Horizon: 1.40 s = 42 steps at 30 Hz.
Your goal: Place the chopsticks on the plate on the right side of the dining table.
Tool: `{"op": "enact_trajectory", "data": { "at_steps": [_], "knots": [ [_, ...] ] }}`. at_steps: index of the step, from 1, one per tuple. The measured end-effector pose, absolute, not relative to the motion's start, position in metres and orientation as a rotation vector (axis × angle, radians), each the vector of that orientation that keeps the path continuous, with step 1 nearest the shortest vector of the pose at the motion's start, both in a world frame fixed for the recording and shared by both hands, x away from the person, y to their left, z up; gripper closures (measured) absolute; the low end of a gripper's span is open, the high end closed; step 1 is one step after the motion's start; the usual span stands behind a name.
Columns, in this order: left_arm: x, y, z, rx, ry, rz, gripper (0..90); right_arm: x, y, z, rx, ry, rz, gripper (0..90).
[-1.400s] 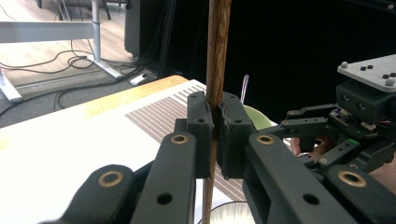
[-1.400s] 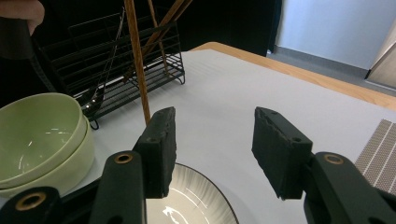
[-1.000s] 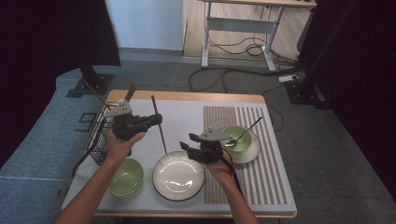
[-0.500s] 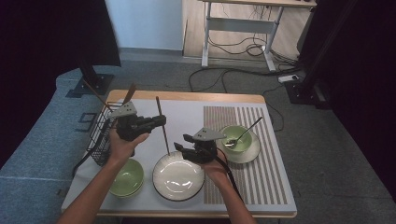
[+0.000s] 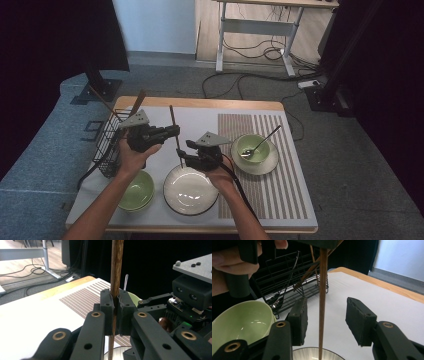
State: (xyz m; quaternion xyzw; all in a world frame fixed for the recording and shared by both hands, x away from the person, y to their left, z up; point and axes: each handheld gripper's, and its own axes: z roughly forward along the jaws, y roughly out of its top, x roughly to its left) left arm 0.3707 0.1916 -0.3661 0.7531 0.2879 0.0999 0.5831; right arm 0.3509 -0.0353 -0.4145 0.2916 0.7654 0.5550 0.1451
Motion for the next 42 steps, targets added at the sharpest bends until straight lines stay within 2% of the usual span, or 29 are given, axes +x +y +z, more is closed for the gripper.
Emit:
{"op": "enact_trajectory", "data": {
  "at_steps": [10,14,23,27,29,33,35,39,42],
  "knots": [
    [0.372,0.190,-0.369,1.769,0.673,0.225,84.4,0.355,-0.026,-0.411,0.839,2.218,1.628,60.8],
    [0.372,0.191,-0.371,1.770,0.677,0.211,84.4,0.356,-0.025,-0.411,0.849,2.213,1.619,69.8],
    [0.373,0.195,-0.371,1.757,0.683,0.197,84.3,0.358,-0.022,-0.414,0.837,2.237,1.598,83.9],
    [0.373,0.195,-0.371,1.759,0.680,0.192,84.1,0.358,-0.022,-0.414,0.832,2.237,1.593,84.5],
    [0.373,0.196,-0.371,1.759,0.674,0.192,81.0,0.357,-0.022,-0.413,0.828,2.238,1.588,84.7],
    [0.372,0.198,-0.371,1.741,0.675,0.201,69.2,0.358,-0.027,-0.410,0.836,2.213,1.597,84.7],
    [0.371,0.199,-0.371,1.736,0.676,0.203,67.4,0.359,-0.029,-0.409,0.850,2.198,1.603,84.7],
    [0.372,0.201,-0.373,1.746,0.673,0.202,58.6,0.360,-0.041,-0.401,0.877,2.152,1.616,84.7],
    [0.371,0.199,-0.375,1.752,0.662,0.195,56.1,0.361,-0.050,-0.394,0.888,2.125,1.619,84.7]
  ]
}}
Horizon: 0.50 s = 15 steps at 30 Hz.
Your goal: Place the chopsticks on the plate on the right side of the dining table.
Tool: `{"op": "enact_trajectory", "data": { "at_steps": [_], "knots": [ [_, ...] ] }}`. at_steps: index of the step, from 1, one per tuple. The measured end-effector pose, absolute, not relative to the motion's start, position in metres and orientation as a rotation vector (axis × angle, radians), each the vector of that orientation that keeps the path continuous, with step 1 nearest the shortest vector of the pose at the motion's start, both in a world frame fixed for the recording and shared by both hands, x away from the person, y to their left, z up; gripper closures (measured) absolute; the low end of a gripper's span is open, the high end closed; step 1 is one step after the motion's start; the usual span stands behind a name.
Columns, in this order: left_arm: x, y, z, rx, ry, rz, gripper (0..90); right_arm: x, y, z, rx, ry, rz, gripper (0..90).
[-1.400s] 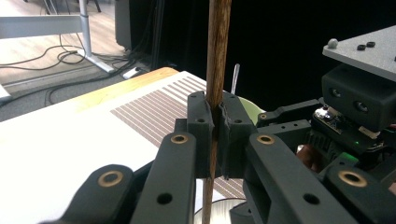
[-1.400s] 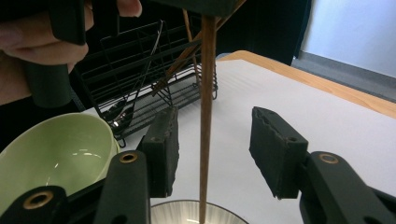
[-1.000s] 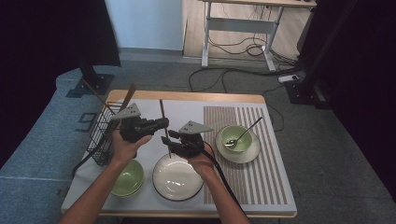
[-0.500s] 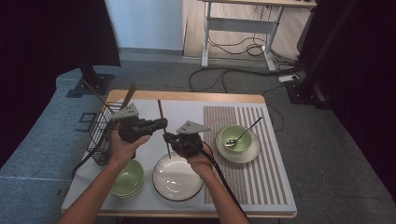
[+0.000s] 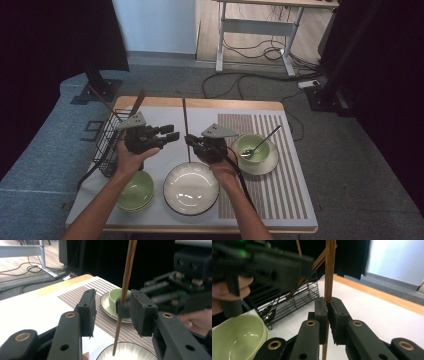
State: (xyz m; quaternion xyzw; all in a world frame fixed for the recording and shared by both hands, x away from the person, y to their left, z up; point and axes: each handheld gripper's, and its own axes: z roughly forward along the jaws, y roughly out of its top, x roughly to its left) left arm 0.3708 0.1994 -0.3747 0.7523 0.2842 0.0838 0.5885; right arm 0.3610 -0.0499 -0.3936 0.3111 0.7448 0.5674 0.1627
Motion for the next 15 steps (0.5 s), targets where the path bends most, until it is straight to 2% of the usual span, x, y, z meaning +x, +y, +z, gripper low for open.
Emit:
{"op": "enact_trajectory", "data": {
  "at_steps": [7,15],
  "knots": [
    [0.371,0.195,-0.379,1.787,0.653,0.176,53.8,0.362,-0.066,-0.371,0.907,2.061,1.662,84.7],
    [0.370,0.191,-0.383,1.821,0.647,0.176,54.0,0.361,-0.065,-0.358,0.891,2.044,1.680,84.6]
  ]
}}
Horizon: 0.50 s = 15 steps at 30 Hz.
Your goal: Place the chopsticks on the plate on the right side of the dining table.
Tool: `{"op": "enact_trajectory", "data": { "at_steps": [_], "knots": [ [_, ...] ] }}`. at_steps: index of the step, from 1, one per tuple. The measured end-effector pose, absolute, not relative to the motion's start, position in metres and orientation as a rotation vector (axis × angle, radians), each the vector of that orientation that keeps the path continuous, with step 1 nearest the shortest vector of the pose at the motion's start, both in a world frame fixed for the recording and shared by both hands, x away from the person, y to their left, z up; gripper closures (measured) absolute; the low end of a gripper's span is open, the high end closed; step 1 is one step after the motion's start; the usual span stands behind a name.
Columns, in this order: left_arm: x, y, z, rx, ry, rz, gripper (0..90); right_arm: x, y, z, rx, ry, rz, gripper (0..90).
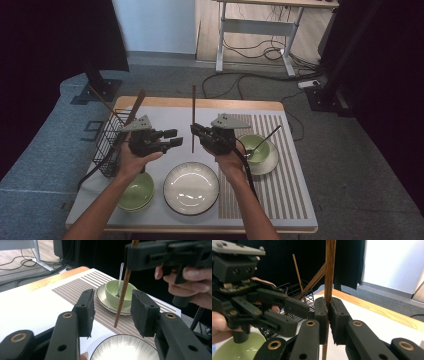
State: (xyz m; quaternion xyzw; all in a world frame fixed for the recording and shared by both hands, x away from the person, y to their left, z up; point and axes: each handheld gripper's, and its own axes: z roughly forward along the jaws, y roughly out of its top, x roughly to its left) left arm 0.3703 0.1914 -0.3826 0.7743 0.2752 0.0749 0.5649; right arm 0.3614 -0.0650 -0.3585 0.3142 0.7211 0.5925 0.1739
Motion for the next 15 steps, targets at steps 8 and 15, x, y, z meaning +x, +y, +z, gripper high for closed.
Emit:
{"op": "enact_trajectory", "data": {
  "at_steps": [8,15],
  "knots": [
    [0.371,0.186,-0.388,1.859,0.644,0.165,54.9,0.362,-0.056,-0.358,0.891,2.054,1.713,84.6],
    [0.371,0.182,-0.392,1.874,0.640,0.159,56.4,0.363,-0.049,-0.357,0.897,2.058,1.751,84.6]
  ]
}}
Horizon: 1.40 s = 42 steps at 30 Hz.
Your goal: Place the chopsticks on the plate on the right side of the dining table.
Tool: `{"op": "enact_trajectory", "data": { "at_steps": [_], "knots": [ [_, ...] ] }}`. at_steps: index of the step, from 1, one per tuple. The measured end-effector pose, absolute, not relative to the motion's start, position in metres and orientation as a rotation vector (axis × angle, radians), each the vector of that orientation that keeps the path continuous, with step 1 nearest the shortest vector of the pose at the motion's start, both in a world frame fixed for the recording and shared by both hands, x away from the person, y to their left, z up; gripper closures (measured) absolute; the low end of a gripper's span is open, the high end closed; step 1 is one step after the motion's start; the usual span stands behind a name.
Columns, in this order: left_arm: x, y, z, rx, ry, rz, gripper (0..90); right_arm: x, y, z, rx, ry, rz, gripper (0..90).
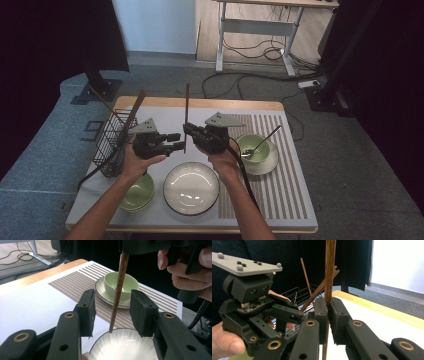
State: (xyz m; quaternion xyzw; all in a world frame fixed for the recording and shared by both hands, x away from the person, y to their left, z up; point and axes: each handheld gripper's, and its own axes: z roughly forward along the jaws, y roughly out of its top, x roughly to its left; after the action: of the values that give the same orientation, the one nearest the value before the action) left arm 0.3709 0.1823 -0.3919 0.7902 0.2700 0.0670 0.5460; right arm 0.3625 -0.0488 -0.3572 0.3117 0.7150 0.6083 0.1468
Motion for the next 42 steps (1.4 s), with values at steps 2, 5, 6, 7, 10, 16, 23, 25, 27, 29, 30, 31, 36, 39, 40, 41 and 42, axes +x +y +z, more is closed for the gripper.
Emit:
{"op": "enact_trajectory", "data": {
  "at_steps": [2,5,6,7,10,16,23,25,27,29,30,31,36,39,40,41,42],
  "knots": [
    [0.371,0.181,-0.393,1.881,0.641,0.155,59.4,0.362,-0.046,-0.357,0.891,2.059,1.756,84.6],
    [0.372,0.179,-0.395,1.899,0.638,0.139,65.5,0.361,-0.042,-0.356,0.884,2.064,1.767,84.6],
    [0.372,0.179,-0.395,1.899,0.638,0.139,67.7,0.361,-0.042,-0.356,0.884,2.064,1.767,84.6],
    [0.372,0.179,-0.396,1.903,0.636,0.134,67.7,0.361,-0.042,-0.356,0.886,2.066,1.775,84.5],
    [0.372,0.179,-0.396,1.911,0.633,0.118,73.5,0.362,-0.041,-0.356,0.894,2.068,1.796,84.5],
    [0.372,0.177,-0.398,1.932,0.632,0.092,82.8,0.363,-0.040,-0.360,0.897,2.070,1.791,84.1],
    [0.372,0.177,-0.399,1.952,0.633,0.067,86.0,0.365,-0.043,-0.365,0.918,2.064,1.801,83.1],
    [0.373,0.178,-0.400,1.964,0.637,0.057,86.1,0.365,-0.044,-0.366,0.919,2.067,1.793,82.1],
    [0.373,0.178,-0.400,1.968,0.640,0.054,86.1,0.365,-0.044,-0.366,0.921,2.068,1.789,81.3],
    [0.373,0.179,-0.402,1.973,0.644,0.047,86.2,0.365,-0.044,-0.368,0.918,2.070,1.760,78.1],
    [0.373,0.180,-0.402,1.976,0.646,0.041,86.2,0.365,-0.044,-0.368,0.918,2.070,1.760,78.1],
    [0.374,0.181,-0.404,1.981,0.658,0.034,86.2,0.364,-0.045,-0.368,0.911,2.069,1.745,75.1],
    [0.375,0.183,-0.406,1.989,0.675,0.028,86.2,0.363,-0.049,-0.368,0.906,2.059,1.726,71.2],
    [0.375,0.182,-0.406,1.997,0.681,0.022,86.2,0.360,-0.053,-0.365,0.883,2.054,1.706,70.1],
    [0.376,0.182,-0.406,1.999,0.685,0.022,86.2,0.358,-0.054,-0.364,0.873,2.049,1.707,70.0],
    [0.376,0.182,-0.406,2.000,0.691,0.021,86.2,0.356,-0.055,-0.361,0.860,2.038,1.718,69.8],
    [0.376,0.182,-0.406,2.000,0.694,0.019,86.2,0.356,-0.055,-0.361,0.860,2.038,1.718,69.8]
  ]
}}
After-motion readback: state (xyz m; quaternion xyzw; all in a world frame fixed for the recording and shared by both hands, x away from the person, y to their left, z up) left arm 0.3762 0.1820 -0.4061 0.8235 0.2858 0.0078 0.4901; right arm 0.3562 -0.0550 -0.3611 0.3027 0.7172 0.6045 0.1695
